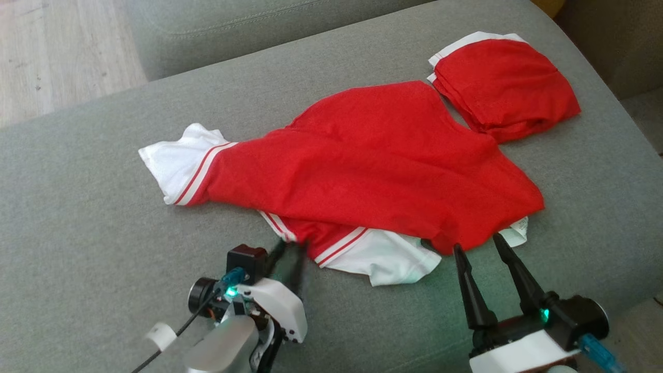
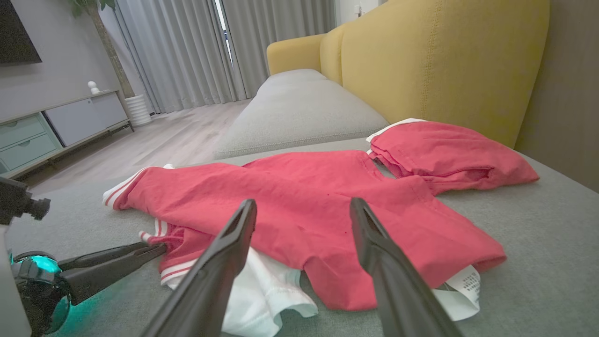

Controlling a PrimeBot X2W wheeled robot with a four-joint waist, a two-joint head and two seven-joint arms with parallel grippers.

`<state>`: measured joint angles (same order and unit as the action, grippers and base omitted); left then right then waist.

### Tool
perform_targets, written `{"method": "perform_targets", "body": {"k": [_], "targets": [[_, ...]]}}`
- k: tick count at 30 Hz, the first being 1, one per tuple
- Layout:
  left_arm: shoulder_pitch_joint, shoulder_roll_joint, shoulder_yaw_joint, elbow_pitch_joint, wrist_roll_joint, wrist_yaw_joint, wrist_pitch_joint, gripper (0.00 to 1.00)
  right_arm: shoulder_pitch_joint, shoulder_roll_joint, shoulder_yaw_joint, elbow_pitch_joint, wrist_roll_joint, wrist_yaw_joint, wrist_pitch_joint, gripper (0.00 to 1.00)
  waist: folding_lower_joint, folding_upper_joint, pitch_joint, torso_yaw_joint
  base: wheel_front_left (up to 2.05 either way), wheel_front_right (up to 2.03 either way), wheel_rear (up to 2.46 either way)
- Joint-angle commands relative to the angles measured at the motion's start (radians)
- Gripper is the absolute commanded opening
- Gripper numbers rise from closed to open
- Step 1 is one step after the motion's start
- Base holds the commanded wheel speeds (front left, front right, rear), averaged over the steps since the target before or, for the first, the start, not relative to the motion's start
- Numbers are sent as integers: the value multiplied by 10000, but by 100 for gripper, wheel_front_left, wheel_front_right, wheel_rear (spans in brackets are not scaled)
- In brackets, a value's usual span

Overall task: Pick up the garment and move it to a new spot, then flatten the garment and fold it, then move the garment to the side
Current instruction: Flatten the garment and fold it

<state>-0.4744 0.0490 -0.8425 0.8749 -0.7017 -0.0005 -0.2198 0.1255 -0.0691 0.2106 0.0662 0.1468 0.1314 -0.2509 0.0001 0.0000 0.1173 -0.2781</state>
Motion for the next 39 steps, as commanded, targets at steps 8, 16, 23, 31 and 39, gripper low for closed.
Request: {"method": "perform_targets", "body": {"k": [8,16,23,31,39], "targets": [[-768,13,315,38,-363,136,-406,0,-465,-26,73,-375,-32,-7,-109,100,-1,0,-115,181,0,0,0],[-146,540,2491,-1927,736,381,-417,0,-238,45,-128,-497,-67,-7,-109,100,-1,0,-258,732,0,0,0],[104,1407,3562,-2557,1489,294,-418,0,-243,86,-214,-604,-92,-7,-109,100,-1,0,-137,1180,0,0,0],[-812,2027,4081,-1931,1653,-88,-418,11,-451,109,-178,-634,-93,-7,-109,100,-1,0,160,1397,0,0,0],[26,1389,4409,-2509,2624,613,-419,100,-379,128,-198,-594,-101,-7,-109,100,-1,0,44,1571,0,0,0]]}}
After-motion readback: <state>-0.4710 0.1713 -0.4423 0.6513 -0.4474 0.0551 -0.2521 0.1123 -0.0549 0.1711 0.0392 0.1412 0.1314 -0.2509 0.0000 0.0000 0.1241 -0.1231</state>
